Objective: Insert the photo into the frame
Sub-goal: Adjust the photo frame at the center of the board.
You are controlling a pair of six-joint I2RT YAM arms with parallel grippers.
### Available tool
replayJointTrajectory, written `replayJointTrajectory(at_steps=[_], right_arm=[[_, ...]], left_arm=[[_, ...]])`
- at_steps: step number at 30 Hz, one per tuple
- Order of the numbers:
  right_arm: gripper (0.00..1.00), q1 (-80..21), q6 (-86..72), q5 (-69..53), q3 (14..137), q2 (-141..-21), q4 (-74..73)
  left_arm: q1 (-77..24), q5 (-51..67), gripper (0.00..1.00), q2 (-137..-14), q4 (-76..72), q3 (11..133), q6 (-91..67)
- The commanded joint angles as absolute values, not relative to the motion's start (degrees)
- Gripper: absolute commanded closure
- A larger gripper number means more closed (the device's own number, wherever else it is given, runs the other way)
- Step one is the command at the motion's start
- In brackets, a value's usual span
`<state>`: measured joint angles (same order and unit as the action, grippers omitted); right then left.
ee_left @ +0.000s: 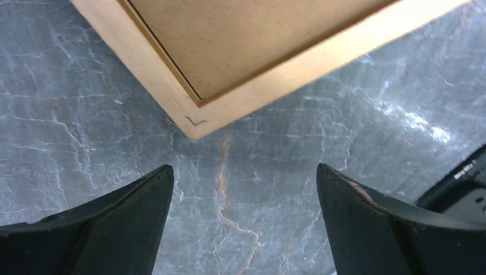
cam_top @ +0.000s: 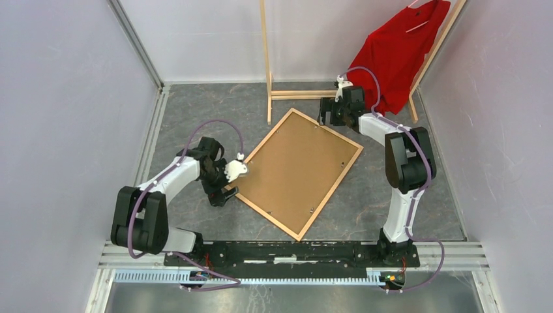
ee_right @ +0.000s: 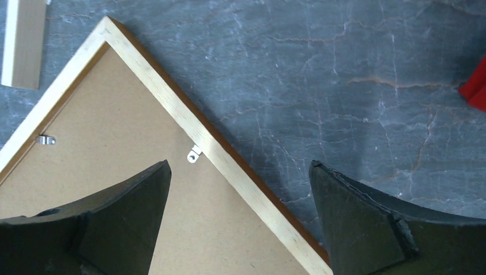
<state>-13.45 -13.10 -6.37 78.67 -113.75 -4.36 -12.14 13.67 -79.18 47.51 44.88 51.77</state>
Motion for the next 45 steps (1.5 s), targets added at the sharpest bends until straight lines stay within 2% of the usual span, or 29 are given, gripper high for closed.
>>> replayJointTrajectory(at_steps=[1, 11, 17, 27, 35, 39, 45], right_arm=[[0.02, -13.1, -14.6, -8.4, 75.8, -113.7, -0.8], [0.03, -11.9, -18.1, -9.7, 64.0, -110.6, -0.4], [0.03, -12.1, -26.1, -17.2, 49.1, -102.0, 8.1], [0.02, -17.9, -32.3, -16.0, 26.3, -82.8, 11.9], [0.02, -22.1, -35.8, -10.7, 14.8, -69.9, 8.4], [0.02, -22.1, -34.1, -4.8, 14.5, -62.4, 1.5], [0.02, -22.1, -27.9, 4.6, 24.6, -60.9, -10.8]], left_arm=[[-12.2, 14.7, 0.0, -80.6, 38.5, 43.9, 46.7], [-12.2, 10.1, 0.0, -87.8, 23.5, 44.3, 35.8], [-11.9, 2.5, 0.03, -96.6, 18.4, 48.9, 31.7], [-10.5, -2.6, 0.04, -109.4, 18.0, 63.6, 27.1], [-10.5, 2.0, 0.06, -115.6, 23.8, 74.7, 25.0], [-10.1, 5.2, 0.07, -113.2, 27.8, 74.0, 26.6], [-4.8, 11.3, 0.11, -107.2, 36.3, 74.2, 30.9]])
